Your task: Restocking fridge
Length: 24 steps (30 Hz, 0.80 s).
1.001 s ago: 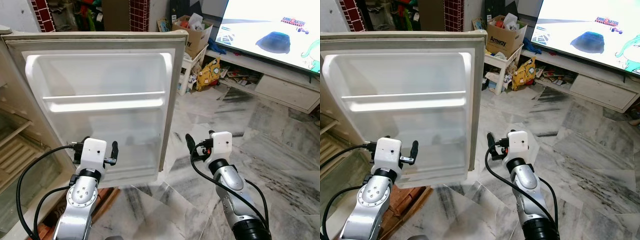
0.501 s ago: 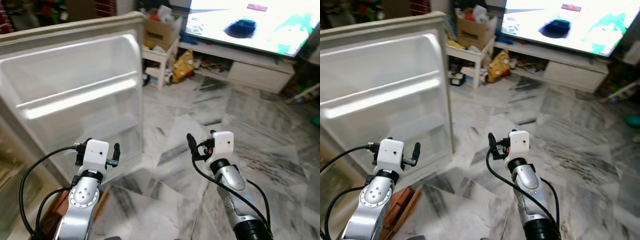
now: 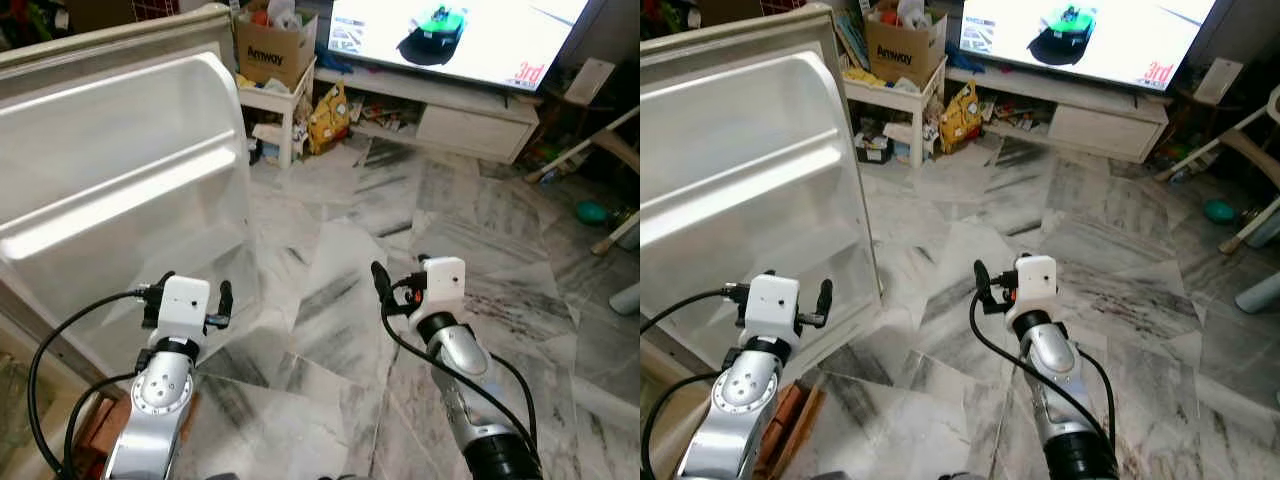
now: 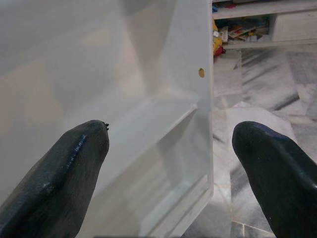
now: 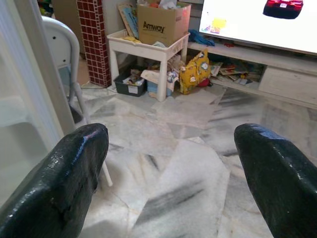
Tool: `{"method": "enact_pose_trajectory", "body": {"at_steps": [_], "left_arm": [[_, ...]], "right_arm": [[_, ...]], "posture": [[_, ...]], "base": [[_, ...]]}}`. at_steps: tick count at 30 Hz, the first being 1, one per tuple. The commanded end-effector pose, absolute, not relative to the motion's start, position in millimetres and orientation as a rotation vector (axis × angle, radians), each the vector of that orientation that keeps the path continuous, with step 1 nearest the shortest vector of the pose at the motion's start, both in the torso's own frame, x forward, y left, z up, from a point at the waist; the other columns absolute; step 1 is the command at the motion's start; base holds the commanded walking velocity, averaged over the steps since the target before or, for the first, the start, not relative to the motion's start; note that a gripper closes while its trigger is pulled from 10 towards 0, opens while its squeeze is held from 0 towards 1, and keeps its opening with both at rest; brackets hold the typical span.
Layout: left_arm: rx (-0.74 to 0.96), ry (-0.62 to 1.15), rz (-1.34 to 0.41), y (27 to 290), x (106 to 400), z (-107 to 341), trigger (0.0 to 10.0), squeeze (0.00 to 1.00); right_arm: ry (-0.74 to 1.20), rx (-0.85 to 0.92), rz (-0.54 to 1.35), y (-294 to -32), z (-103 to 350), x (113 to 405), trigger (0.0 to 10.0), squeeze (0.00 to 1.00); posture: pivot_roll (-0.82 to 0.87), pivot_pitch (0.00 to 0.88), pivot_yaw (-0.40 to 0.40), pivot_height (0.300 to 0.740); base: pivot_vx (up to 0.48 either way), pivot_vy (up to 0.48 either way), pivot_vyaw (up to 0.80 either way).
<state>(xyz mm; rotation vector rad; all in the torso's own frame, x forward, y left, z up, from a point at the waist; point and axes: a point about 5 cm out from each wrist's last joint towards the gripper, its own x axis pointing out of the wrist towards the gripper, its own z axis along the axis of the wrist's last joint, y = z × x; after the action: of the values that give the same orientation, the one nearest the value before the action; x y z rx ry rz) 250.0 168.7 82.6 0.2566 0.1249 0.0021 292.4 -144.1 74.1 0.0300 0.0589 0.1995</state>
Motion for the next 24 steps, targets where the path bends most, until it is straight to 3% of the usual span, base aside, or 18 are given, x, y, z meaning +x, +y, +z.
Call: {"method": "enact_pose_trajectory", "body": {"at_steps": [1,4,9,12,17,19,24], "left_arm": [[0.242,0.100,-0.016,163.5,252.5,91.8,10.0,0.00],[0.211,0.102,-0.042,158.4,248.4,96.3,10.0,0.00],[0.212,0.123,-0.099,155.4,243.3,91.6,10.0,0.00],[0.269,0.146,-0.139,162.0,240.3,83.7,10.0,0.00],[0.245,0.131,-0.052,181.2,246.7,103.5,10.0,0.00],[0.243,0.118,-0.076,176.9,253.4,101.6,10.0,0.00],[0.221,0.085,-0.074,168.2,264.1,104.3,10.0,0.00]], "right_arm": [[0.046,0.019,0.167,-153.8,79.4,293.1,10.0,0.00],[0.043,0.015,0.135,-164.4,82.9,284.3,10.0,0.00],[0.035,0.021,0.123,-169.1,85.3,275.9,10.0,0.00],[0.051,0.052,0.104,-163.9,80.5,273.3,10.0,0.00],[0.007,0.089,0.182,-139.7,105.2,286.4,10.0,0.00],[-0.047,0.094,0.207,-134.4,116.4,292.1,10.0,0.00],[-0.030,0.099,0.096,-154.6,109.1,289.5,10.0,0.00]], "posture": [[0.11,0.002,-0.065,0.740],[0.10,0.055,-0.045,0.740],[0.10,0.052,-0.035,0.740],[0.14,0.044,-0.033,0.740],[0.12,0.064,-0.042,0.740],[0.08,0.095,-0.019,0.740],[0.09,0.036,-0.040,0.740]], "base": [[0.000,0.000,-0.80],[0.000,0.000,-0.80],[0.000,0.000,-0.80],[0.000,0.000,-0.80],[0.000,0.000,-0.80],[0.000,0.000,0.00],[0.000,0.000,0.00]]}}
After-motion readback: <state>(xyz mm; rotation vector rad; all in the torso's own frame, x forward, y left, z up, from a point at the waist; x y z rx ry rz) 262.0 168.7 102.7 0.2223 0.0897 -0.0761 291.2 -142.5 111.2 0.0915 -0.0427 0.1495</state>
